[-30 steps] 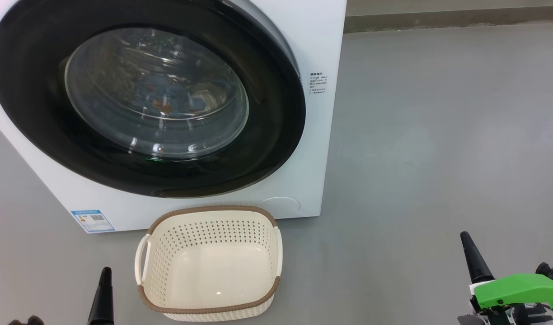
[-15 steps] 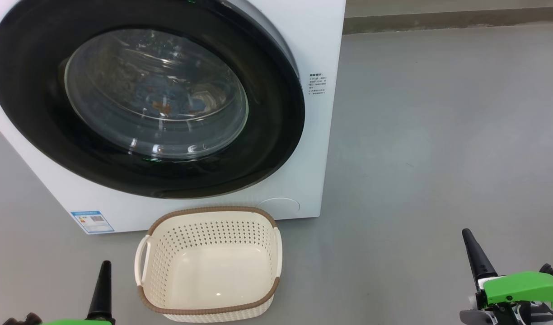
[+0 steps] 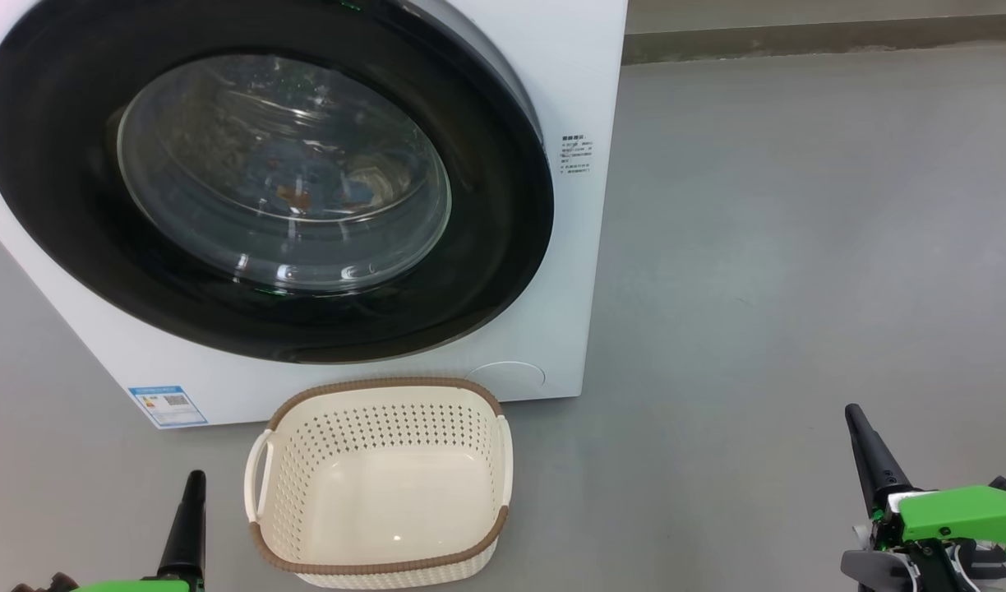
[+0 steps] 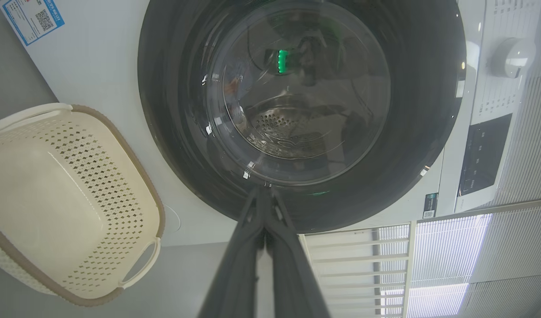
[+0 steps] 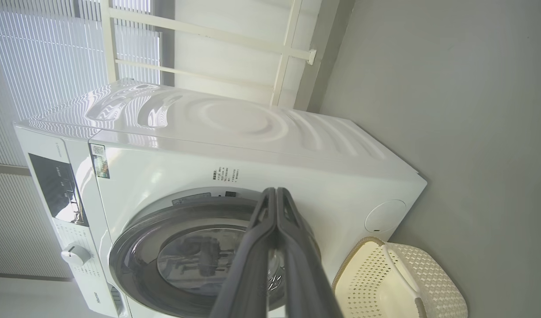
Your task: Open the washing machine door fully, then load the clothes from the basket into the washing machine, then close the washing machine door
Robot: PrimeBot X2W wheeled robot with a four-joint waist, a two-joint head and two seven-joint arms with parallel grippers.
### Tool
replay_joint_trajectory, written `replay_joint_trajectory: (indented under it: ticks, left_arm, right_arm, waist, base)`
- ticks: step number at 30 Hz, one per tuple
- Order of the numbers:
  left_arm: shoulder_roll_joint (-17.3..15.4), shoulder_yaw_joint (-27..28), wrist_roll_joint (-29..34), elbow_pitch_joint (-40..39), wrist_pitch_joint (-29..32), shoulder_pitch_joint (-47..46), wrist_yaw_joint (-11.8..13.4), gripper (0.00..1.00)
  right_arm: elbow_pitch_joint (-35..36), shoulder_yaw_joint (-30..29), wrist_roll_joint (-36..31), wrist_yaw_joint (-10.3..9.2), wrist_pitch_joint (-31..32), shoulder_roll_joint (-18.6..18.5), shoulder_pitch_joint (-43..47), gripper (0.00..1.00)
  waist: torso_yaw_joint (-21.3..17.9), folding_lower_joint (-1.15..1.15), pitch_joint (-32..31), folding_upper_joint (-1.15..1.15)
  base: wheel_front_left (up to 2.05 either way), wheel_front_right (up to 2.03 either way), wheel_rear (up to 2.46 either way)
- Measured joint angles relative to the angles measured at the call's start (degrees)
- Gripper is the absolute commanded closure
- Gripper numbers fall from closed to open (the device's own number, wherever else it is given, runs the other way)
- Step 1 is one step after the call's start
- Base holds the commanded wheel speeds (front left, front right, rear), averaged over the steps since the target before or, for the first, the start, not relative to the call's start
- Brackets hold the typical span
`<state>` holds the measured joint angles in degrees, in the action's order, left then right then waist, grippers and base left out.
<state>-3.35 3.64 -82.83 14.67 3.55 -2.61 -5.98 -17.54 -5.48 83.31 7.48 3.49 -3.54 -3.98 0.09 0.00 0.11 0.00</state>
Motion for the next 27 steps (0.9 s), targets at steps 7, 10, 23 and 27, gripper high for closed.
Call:
replay_joint_trajectory:
  ticks: [7, 10, 23, 27]
  left_arm:
    - [0.60, 0.38, -3.80, -0.27, 1.07, -0.94, 0.05, 1.00]
    - [0.73, 0.60, -5.22, -0.33, 1.62, -0.96, 0.07, 1.00]
    - [0.94, 1.08, -8.87, -0.70, 2.57, -1.14, 0.49, 1.00]
    - [0.96, 1.09, -8.87, -0.70, 2.57, -1.14, 0.49, 1.00]
  right_arm:
    - [0.43, -0.62, 3.52, 0.00, 1.07, 0.26, -0.23, 1.00]
    - [0.66, -0.94, 5.37, 0.00, 1.57, 0.43, -0.23, 1.00]
    - [1.13, -2.02, 8.76, -0.02, 2.58, 1.01, -0.39, 1.00]
    - [1.13, -2.03, 8.77, -0.08, 2.58, 1.02, -0.39, 1.00]
  waist:
    - [-0.04, 0.00, -0.08, 0.00]
    - [-0.06, 0.00, -0.11, 0.00]
    - [-0.10, 0.00, -0.18, 0.00]
    - [-0.10, 0.00, -0.18, 0.00]
  base:
    - [0.00, 0.00, 0.00]
    - [0.00, 0.00, 0.00]
    - [0.00, 0.00, 0.00]
    - [0.00, 0.00, 0.00]
